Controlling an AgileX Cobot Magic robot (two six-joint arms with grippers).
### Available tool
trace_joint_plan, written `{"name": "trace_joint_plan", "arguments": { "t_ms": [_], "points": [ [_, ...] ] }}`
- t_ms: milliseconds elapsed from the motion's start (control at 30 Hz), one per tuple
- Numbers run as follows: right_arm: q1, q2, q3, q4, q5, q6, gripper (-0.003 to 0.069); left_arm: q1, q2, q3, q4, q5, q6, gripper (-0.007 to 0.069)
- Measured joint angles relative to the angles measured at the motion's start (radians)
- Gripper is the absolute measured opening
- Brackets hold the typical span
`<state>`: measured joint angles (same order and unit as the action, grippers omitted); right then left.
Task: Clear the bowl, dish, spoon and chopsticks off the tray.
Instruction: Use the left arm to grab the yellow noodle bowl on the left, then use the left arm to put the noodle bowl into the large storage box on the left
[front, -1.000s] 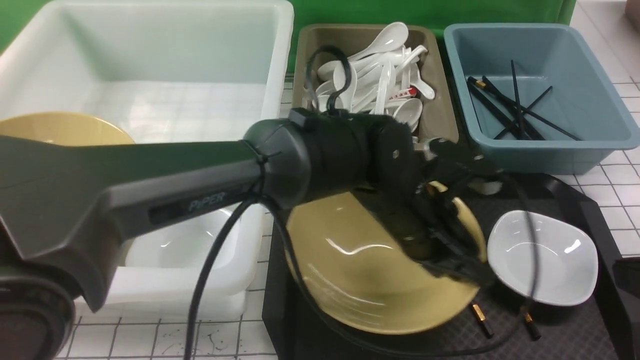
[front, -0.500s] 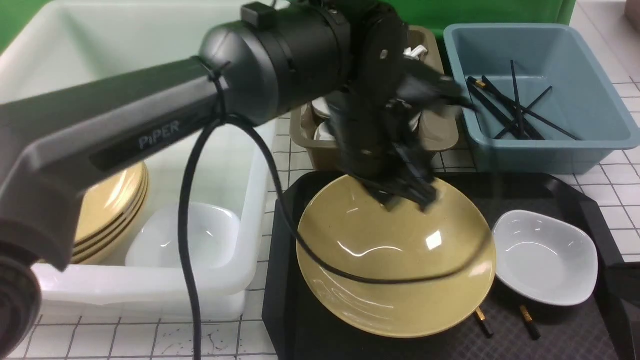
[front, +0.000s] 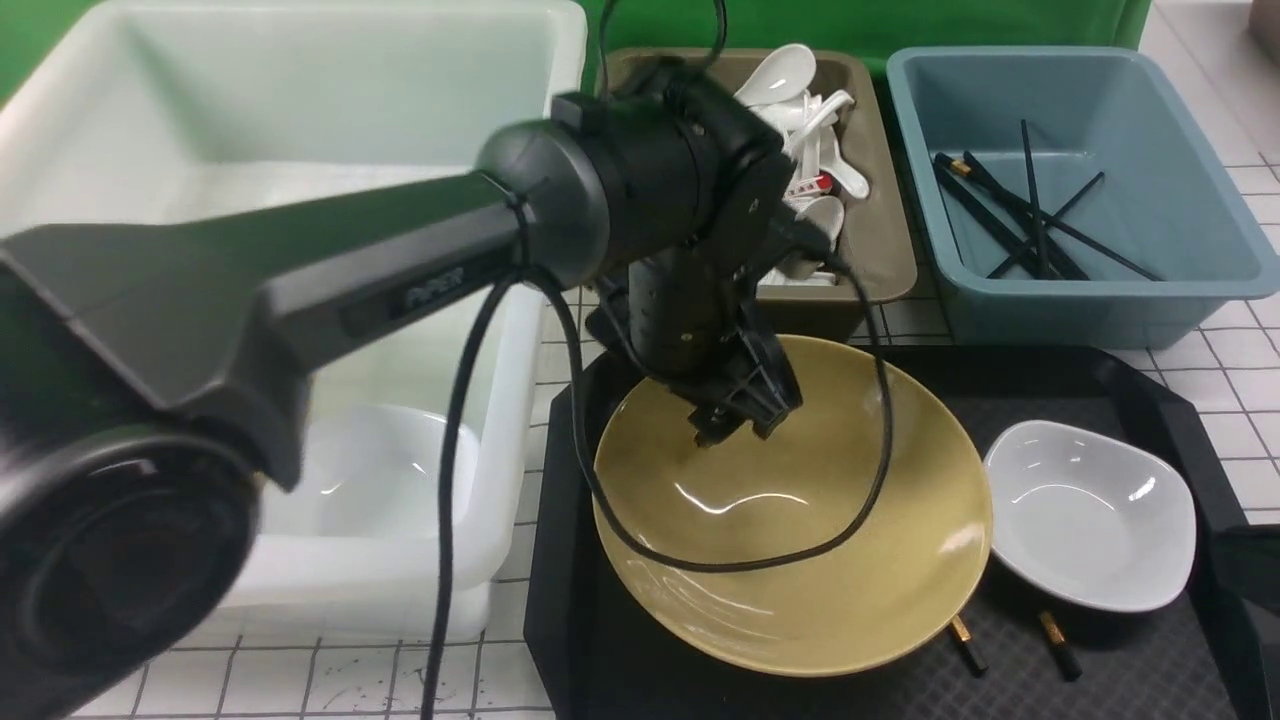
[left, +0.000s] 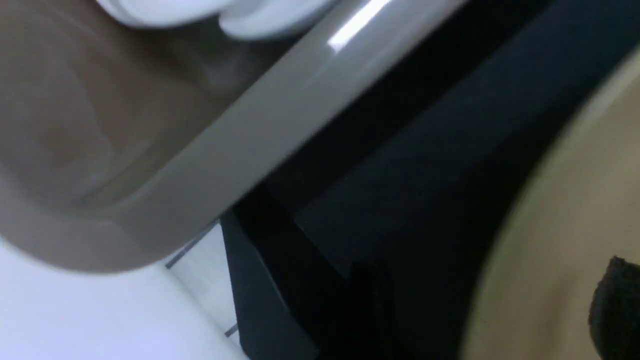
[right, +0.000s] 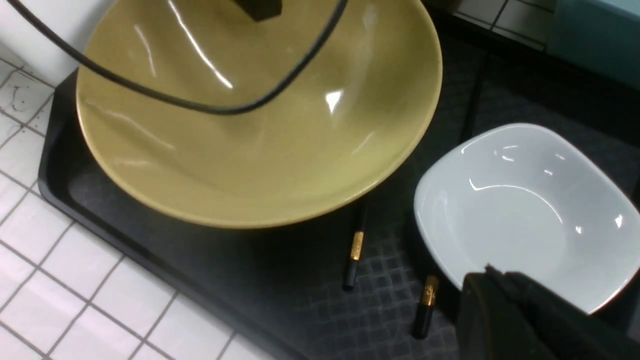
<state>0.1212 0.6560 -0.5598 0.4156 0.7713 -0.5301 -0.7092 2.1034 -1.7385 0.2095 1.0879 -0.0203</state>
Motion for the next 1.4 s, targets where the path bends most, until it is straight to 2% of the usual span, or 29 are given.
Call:
{"name": "trace_joint_plan", "arguments": {
  "t_ms": [67, 100, 167, 367, 533, 600, 667, 833, 900, 1000, 1033, 1067, 1133, 1167, 1200, 1233, 1267, 1333, 1400],
  "points": [
    [0.000, 0.000, 0.000, 0.000, 0.000, 0.000, 0.0048, 0.002, 0.014, 0.000, -0.004, 0.001, 0.014, 0.0417],
    [0.000, 0.000, 0.000, 0.000, 0.000, -0.001, 0.0048, 0.002, 0.021, 0.000, -0.010, -0.004, 0.039, 0.0340],
    [0.000, 0.000, 0.000, 0.000, 0.000, -0.001, 0.0048, 0.002, 0.015, -0.003, -0.018, -0.009, 0.074, 0.0270],
    [0.000, 0.000, 0.000, 0.003, 0.000, -0.001, 0.0048, 0.002, 0.003, -0.046, -0.041, 0.022, 0.123, 0.0219],
    [0.000, 0.000, 0.000, 0.004, -0.029, -0.003, 0.0048, 0.009, -0.090, -0.058, -0.151, 0.063, 0.169, 0.0043],
    [0.000, 0.000, 0.000, 0.004, -0.049, -0.004, 0.0048, 0.026, -0.147, -0.058, -0.209, 0.054, 0.183, 0.0011],
    [0.000, 0.000, 0.000, 0.004, -0.061, -0.005, 0.0048, 0.050, -0.194, -0.058, -0.238, 0.041, 0.191, 0.0010],
    [0.003, 0.000, 0.000, 0.005, -0.072, -0.023, 0.0048, 0.220, -0.364, -0.050, -0.377, -0.006, 0.207, 0.0006],
    [0.011, 0.000, 0.000, 0.005, -0.073, -0.023, 0.0048, 0.283, -0.431, -0.034, -0.395, -0.011, 0.204, 0.0006],
    [0.046, 0.000, 0.000, 0.005, -0.079, -0.024, 0.0048, 0.510, -0.642, 0.086, -0.385, -0.023, 0.159, 0.0004],
    [0.047, 0.000, 0.000, 0.005, -0.079, -0.024, 0.0048, 0.526, -0.654, 0.096, -0.385, -0.022, 0.155, 0.0004],
    [0.059, 0.000, 0.000, 0.005, -0.083, -0.011, 0.0048, 0.662, -0.747, 0.183, -0.363, -0.037, 0.128, 0.0004],
    [0.063, 0.010, 0.000, 0.004, -0.088, 0.072, 0.0048, 0.845, -0.834, 0.303, -0.329, -0.079, 0.101, 0.0004],
    [0.064, 0.016, 0.000, 0.000, -0.088, 0.106, 0.0048, 0.897, -0.857, 0.338, -0.317, -0.103, 0.097, 0.0004],
    [0.064, 0.032, 0.000, -0.004, -0.086, 0.136, 0.0050, 1.006, -0.876, 0.414, -0.306, -0.136, 0.096, 0.0006],
    [0.064, 0.036, 0.000, -0.004, -0.084, 0.136, 0.0050, 1.006, -0.878, 0.424, -0.306, -0.140, 0.096, 0.0006],
    [0.066, 0.067, 0.000, -0.006, -0.078, 0.160, 0.0054, 1.100, -0.880, 0.486, -0.319, -0.170, 0.095, 0.0006],
    [0.068, 0.123, 0.000, -0.008, -0.069, 0.191, 0.0073, 1.172, -0.859, 0.555, -0.351, -0.194, 0.093, 0.0006],
    [0.068, 0.145, 0.000, -0.011, -0.070, 0.199, 0.0085, 1.191, -0.842, 0.589, -0.364, -0.204, 0.093, 0.0006]
  ]
}}
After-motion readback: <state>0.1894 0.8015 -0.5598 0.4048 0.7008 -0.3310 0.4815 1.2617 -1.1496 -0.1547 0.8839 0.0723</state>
